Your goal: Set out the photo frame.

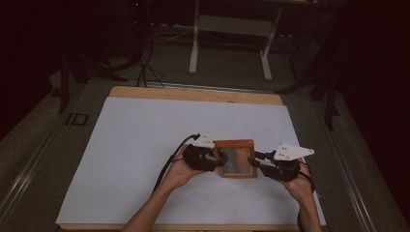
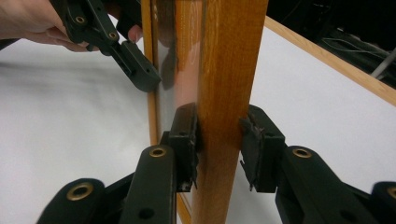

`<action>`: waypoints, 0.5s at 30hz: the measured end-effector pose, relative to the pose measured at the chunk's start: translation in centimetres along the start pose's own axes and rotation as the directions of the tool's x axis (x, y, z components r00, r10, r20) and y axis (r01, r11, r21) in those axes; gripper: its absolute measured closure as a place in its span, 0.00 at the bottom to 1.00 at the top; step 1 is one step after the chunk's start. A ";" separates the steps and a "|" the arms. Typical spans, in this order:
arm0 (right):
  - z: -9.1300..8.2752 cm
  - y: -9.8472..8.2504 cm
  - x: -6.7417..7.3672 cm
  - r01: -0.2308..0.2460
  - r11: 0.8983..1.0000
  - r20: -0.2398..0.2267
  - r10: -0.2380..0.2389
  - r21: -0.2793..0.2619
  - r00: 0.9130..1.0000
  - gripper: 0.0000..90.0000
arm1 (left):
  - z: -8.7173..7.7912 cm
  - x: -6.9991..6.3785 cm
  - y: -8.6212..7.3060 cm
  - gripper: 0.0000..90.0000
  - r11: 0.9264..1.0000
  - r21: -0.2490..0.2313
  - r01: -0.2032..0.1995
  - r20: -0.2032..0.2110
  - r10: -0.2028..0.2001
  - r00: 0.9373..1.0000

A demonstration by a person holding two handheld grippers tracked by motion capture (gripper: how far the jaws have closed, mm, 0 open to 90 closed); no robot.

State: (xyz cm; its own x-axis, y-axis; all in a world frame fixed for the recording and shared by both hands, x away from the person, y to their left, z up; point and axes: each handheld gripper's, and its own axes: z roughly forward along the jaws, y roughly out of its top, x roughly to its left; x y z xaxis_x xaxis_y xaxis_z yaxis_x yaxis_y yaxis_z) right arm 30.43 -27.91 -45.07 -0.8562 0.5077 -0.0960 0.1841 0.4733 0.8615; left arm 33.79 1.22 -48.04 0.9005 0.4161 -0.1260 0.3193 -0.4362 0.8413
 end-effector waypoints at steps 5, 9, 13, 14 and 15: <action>-0.1 -0.6 -0.5 -0.023 1.000 0.003 0.023 0.004 1.000 0.74 | 0.2 -0.3 0.2 0.66 1.000 -0.009 -0.019 -0.001 0.019 1.000; -0.3 -1.2 -0.9 -0.049 0.999 -0.007 0.049 -0.003 0.999 0.72 | 0.3 -0.4 0.4 0.69 1.000 -0.018 -0.018 0.024 0.018 1.000; -0.4 -1.5 -1.0 -0.060 0.998 -0.014 0.060 0.003 0.998 0.72 | 0.2 -0.6 0.5 0.71 1.000 -0.016 -0.016 0.027 0.016 0.999; -0.4 -1.5 -1.0 -0.060 0.998 -0.016 0.060 0.005 0.998 0.72 | 0.2 -0.6 0.5 0.71 1.000 -0.015 -0.014 0.028 0.015 1.000; -0.3 -1.4 -1.0 -0.060 0.998 -0.018 0.060 0.005 0.998 0.72 | 0.1 -0.5 0.5 0.71 1.000 -0.014 -0.013 0.027 0.013 1.000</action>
State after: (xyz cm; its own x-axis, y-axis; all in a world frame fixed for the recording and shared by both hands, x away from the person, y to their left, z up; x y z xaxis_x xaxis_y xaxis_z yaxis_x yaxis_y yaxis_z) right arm 30.85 -29.32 -46.07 -0.8520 0.5224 -0.0350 0.2375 0.4452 0.8634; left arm 33.49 0.72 -47.59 0.9123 0.3886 -0.1293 0.3038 -0.4305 0.8499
